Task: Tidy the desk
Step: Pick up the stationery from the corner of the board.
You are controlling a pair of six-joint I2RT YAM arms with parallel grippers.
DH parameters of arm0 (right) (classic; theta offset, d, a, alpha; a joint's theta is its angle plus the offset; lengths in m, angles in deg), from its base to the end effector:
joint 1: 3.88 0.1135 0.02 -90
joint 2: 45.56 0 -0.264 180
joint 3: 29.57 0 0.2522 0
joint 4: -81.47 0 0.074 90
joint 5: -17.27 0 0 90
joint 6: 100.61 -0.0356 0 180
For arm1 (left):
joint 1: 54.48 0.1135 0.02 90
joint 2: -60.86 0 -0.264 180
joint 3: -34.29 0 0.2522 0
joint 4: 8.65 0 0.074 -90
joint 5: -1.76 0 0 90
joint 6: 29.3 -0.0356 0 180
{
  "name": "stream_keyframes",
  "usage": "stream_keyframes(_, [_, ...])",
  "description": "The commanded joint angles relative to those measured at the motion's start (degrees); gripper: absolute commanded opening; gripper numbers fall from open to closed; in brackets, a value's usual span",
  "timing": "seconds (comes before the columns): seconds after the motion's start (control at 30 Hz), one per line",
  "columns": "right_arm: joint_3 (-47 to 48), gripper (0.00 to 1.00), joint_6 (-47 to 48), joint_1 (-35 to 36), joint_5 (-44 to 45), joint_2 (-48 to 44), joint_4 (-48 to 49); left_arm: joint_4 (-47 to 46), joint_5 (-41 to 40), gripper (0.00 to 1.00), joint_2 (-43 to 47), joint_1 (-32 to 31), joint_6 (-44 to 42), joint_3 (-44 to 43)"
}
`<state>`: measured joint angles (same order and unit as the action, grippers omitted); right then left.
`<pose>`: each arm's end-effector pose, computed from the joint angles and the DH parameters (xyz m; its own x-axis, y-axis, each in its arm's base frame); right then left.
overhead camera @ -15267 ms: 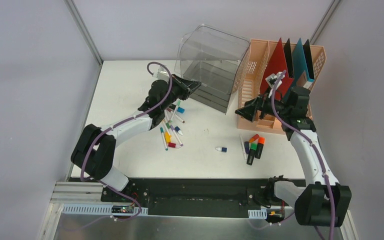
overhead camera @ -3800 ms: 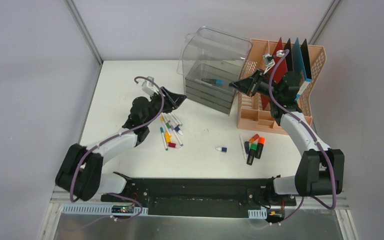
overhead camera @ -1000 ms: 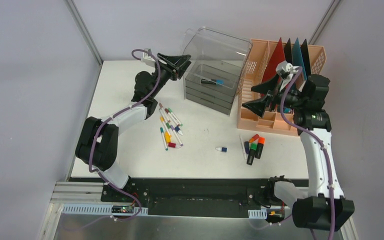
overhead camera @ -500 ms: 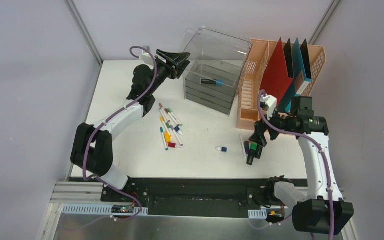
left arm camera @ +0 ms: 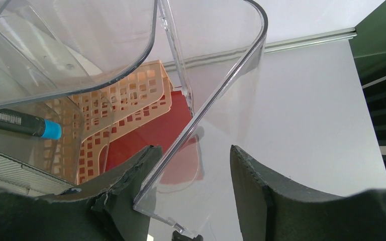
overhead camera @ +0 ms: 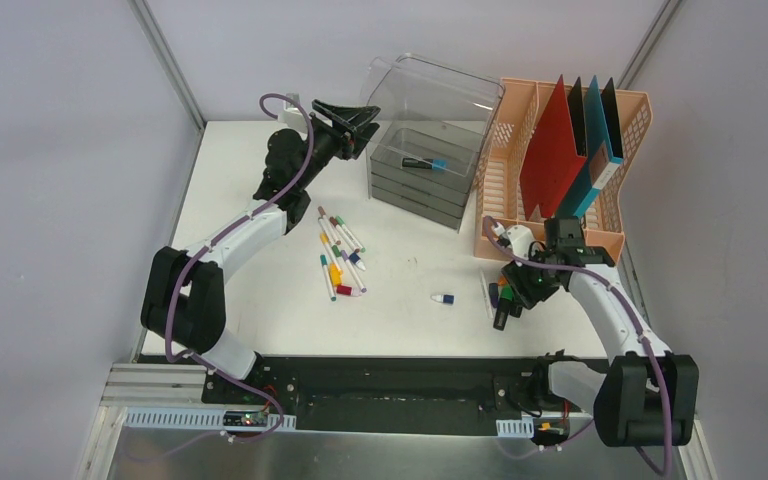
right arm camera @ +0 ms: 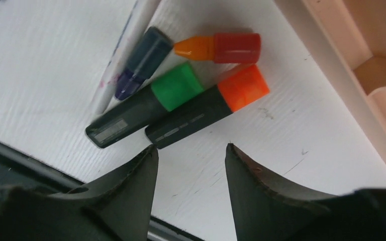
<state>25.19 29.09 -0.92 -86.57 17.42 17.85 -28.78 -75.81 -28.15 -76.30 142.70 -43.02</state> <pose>0.1828 0.0180 0.2095 -0.6505 -0.6547 -0.3850 -0.7020 0.7118 -0.0242 0.3406 -0.1446 0.3423 -0.5362 -0.8270 -0.1689 0.2128 0.0612 -0.9752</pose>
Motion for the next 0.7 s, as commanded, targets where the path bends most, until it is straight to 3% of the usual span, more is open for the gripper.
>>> stream_keyframes(0.0, [-0.66, 0.53, -4.79, 1.26, 7.30, 2.26, 10.18, -3.19, -0.17, 0.55, 2.58, -0.50, 1.13, -1.59])
stream_keyframes(0.23, [-1.50, 0.53, -7.30, 3.32, 7.37, 5.42, 14.07, -3.73, 0.19, 0.54, 2.49, -0.35, 1.43, -1.23])
stream_keyframes(0.67, [-2.05, 0.45, -6.35, 4.49, 8.92, 8.85, 12.18, -4.98, 1.34, 0.54, 1.46, 0.08, 2.58, -1.21])
